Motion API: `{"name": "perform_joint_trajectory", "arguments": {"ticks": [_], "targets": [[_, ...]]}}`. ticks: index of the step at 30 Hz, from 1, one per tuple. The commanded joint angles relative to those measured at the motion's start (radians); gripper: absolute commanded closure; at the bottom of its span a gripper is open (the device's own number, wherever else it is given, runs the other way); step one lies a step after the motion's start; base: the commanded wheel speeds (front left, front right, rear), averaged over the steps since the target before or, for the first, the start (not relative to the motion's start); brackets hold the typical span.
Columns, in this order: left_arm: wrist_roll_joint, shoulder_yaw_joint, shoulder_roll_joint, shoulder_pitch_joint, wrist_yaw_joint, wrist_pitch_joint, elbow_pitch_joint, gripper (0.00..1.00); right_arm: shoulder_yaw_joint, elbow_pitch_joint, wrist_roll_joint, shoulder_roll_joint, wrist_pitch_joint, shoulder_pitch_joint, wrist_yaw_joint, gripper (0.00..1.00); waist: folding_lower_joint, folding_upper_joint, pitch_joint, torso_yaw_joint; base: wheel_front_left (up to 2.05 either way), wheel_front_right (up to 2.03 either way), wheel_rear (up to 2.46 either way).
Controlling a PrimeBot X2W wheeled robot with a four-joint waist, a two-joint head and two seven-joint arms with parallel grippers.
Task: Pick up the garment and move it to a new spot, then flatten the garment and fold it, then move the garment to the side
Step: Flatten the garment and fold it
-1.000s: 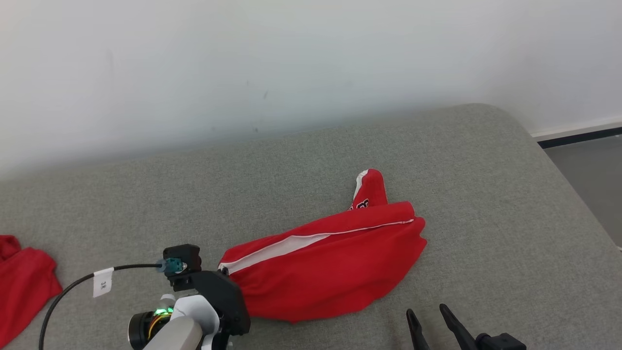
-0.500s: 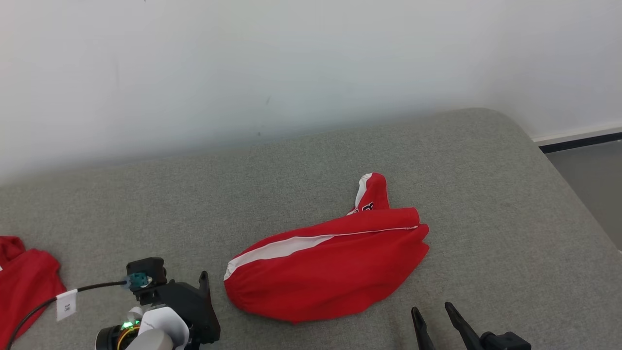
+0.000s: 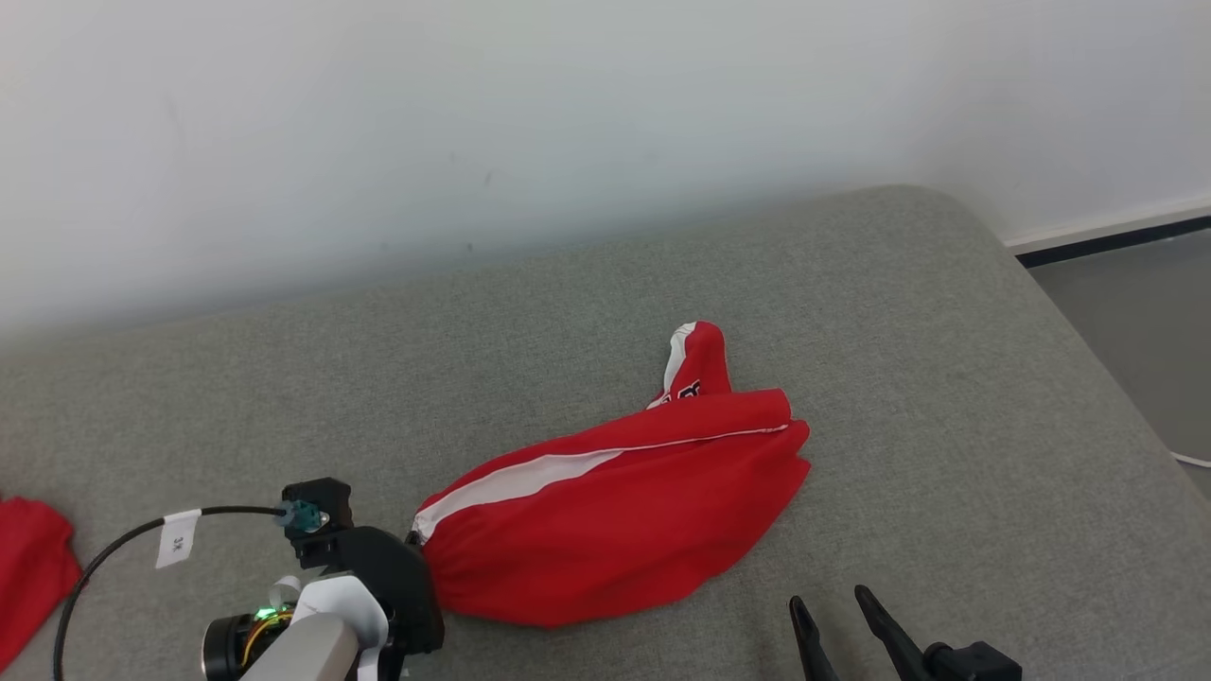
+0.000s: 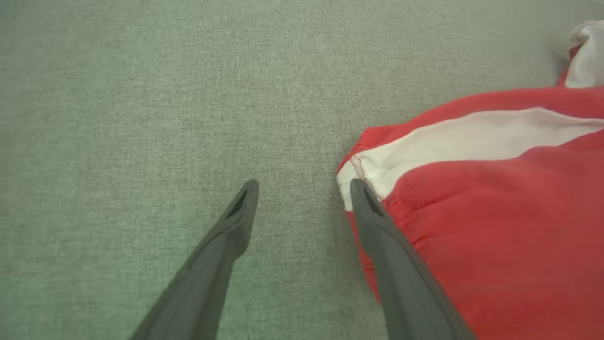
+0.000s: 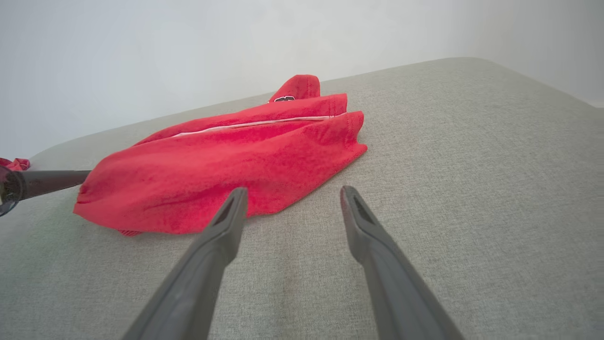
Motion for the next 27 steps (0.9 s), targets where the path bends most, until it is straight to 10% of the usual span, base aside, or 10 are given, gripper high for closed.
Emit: {"name": "perform_joint_trajectory", "arguments": {"ticks": [1, 14, 27], "targets": [[0.012, -0.007, 0.003, -0.011, 0.005, 0.002, 0.013, 0.0, 0.0, -0.003, -0.004, 0.0, 0.002, -0.009, 0.003, 0.0, 0.0, 0.0, 0.006, -0.01, 0.0, 0.0, 0.0], [0.001, -0.03, -0.042, -0.028, -0.047, 0.002, 0.079, 0.05, -0.008, -0.006, -0.008, 0.0, 0.0, -0.003, 0.003, 0.0, 0.0, 0.0, 0.015, -0.022, 0.0, 0.0, 0.0], [-0.007, 0.003, -0.017, -0.048, 0.0, -0.054, 0.02, 0.02, -0.009, -0.009, -0.01, 0.0, 0.005, 0.008, 0.003, 0.0, 0.0, 0.0, 0.004, -0.017, 0.0, 0.0, 0.0]]}}
